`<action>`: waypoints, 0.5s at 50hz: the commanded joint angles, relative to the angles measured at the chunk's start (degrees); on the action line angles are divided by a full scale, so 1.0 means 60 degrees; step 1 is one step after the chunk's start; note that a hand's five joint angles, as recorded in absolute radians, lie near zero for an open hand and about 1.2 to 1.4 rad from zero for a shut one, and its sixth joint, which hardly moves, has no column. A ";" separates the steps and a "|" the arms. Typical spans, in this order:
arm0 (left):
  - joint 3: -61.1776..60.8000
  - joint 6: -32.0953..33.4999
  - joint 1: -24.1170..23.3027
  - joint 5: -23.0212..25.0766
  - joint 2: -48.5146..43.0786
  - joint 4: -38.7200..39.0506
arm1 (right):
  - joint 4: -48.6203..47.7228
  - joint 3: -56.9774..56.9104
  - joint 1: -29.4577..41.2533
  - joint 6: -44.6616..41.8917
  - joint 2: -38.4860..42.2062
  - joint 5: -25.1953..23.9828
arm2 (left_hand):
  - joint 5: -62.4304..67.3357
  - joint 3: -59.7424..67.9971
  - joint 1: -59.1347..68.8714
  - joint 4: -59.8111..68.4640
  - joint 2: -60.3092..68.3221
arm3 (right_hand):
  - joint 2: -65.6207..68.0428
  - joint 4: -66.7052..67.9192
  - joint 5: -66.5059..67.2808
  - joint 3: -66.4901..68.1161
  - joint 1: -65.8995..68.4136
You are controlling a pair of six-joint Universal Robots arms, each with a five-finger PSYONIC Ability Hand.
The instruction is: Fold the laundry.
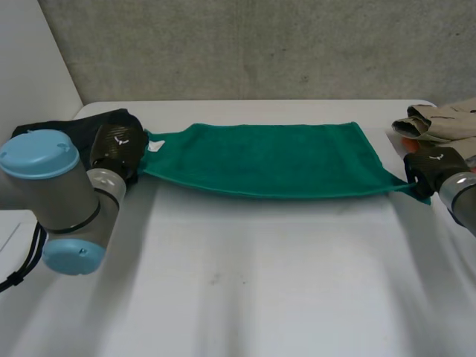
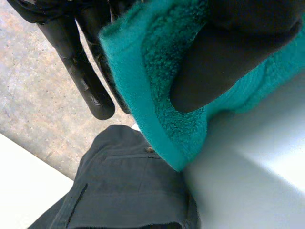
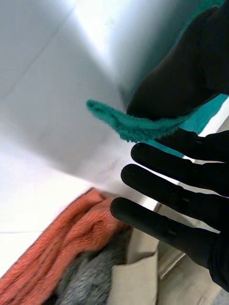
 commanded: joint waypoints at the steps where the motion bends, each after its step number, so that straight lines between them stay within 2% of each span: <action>1: -0.1624 0.0063 0.0014 0.0064 0.1300 -0.0050 | 0.1274 0.0502 -0.0493 -0.0661 -0.0794 -0.0641 | 0.2011 0.1920 0.2273 0.1839 0.1874 | 0.2021 0.1919 0.2310 0.1972 0.2492; 4: -0.2225 0.0064 -0.0015 0.0254 0.1814 -0.0093 | 0.1683 0.0794 -0.0742 -0.1259 -0.1072 -0.1022 | 0.2011 0.1920 0.2273 0.1839 0.1874 | 0.2021 0.1919 0.2310 0.1972 0.2492; 8: -0.3016 0.0151 -0.0073 0.0445 0.2589 -0.0605 | 0.2443 0.1233 -0.0874 -0.2327 -0.1278 -0.1082 | 0.2011 0.1920 0.2273 0.1839 0.1874 | 0.2021 0.1919 0.2310 0.1972 0.2492; 11: -0.3632 0.0166 -0.0117 0.0475 0.3337 -0.1600 | 0.3031 0.1615 -0.1079 -0.3105 -0.1774 -0.1038 | 0.2011 0.1920 0.2273 0.1839 0.1874 | 0.2021 0.1919 0.2310 0.1972 0.2492; 15: -0.4305 0.0166 -0.0234 0.0475 0.4142 -0.3167 | 0.4246 0.2537 -0.1737 -0.4920 -0.3195 -0.0906 | 0.2011 0.1920 0.2273 0.1839 0.1874 | 0.2021 0.1919 0.2310 0.1972 0.2492; 19: -0.4877 0.0254 -0.0293 0.0504 0.4568 -0.4574 | 0.5417 0.3605 -0.2455 -0.7349 -0.4264 -0.0613 | 0.2011 0.1920 0.2273 0.1839 0.1874 | 0.2021 0.1919 0.2310 0.1972 0.2492; 22: -0.5112 0.0400 -0.0337 0.0489 0.4569 -0.4913 | 0.5421 0.3769 -0.2471 -0.7766 -0.4340 -0.0584 | 0.2011 0.1920 0.2273 0.1839 0.1874 | 0.2021 0.1919 0.2310 0.1972 0.2492; 25: -0.5040 0.0503 -0.0352 0.0475 0.4438 -0.4738 | 0.5041 0.3755 -0.2413 -0.7328 -0.4296 -0.0540 | 0.2011 0.1920 0.2273 0.1839 0.1874 | 0.2021 0.1919 0.2310 0.1972 0.2492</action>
